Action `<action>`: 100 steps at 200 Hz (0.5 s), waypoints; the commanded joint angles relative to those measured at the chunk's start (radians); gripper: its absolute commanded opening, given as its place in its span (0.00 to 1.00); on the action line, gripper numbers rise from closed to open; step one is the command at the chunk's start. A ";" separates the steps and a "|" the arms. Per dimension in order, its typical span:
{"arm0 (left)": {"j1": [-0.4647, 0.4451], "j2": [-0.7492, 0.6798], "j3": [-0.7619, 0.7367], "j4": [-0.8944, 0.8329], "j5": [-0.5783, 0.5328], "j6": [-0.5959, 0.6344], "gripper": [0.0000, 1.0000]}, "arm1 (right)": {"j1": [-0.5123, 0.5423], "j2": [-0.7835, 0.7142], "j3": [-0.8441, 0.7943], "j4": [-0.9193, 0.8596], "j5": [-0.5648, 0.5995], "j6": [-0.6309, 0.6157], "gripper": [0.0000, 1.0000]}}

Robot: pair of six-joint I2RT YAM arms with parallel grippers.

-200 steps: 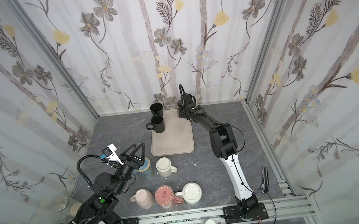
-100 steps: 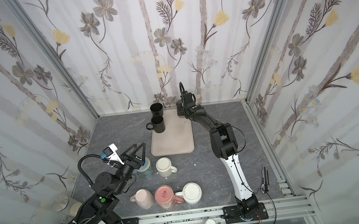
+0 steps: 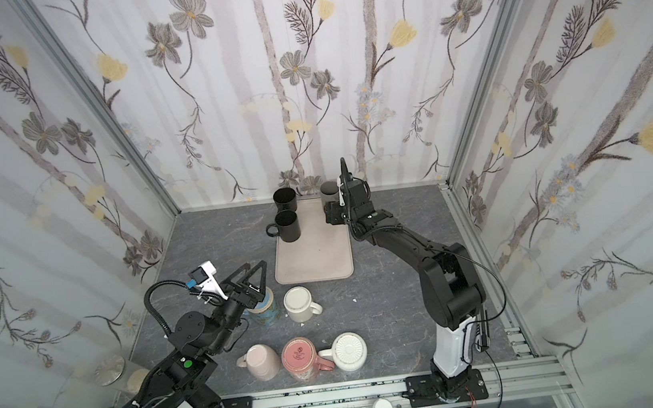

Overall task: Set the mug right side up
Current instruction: 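Open the right gripper and lift it away from the grey mug, then move the right gripper over the upside-down white mug near the pink mug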

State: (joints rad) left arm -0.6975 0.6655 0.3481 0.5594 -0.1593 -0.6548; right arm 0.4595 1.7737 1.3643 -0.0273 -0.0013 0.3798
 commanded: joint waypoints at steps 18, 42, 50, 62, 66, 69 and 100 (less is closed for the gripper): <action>0.001 0.027 0.035 -0.030 0.036 -0.005 1.00 | 0.050 -0.200 -0.240 0.087 -0.014 0.085 0.74; 0.000 0.039 0.048 -0.057 0.043 -0.002 1.00 | 0.102 -0.328 -0.367 0.034 0.026 0.099 0.74; 0.001 0.040 0.047 -0.063 0.041 -0.003 1.00 | 0.119 -0.371 -0.409 0.021 0.037 0.107 0.75; 0.000 0.040 0.042 -0.068 0.041 -0.004 1.00 | 0.142 -0.434 -0.476 -0.007 0.043 0.117 0.75; 0.001 0.040 0.041 -0.067 0.041 -0.005 1.00 | 0.148 -0.455 -0.495 -0.019 0.042 0.119 0.75; 0.001 0.040 0.040 -0.068 0.041 -0.005 1.00 | 0.154 -0.470 -0.507 -0.029 0.042 0.121 0.75; 0.000 0.042 0.037 -0.080 0.049 0.001 1.00 | 0.219 -0.614 -0.603 -0.141 0.009 0.115 0.76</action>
State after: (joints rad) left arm -0.6975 0.7059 0.3832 0.4854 -0.1184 -0.6548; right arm 0.6403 1.2324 0.8032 -0.0818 0.0158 0.4831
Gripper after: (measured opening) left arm 0.998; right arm 0.757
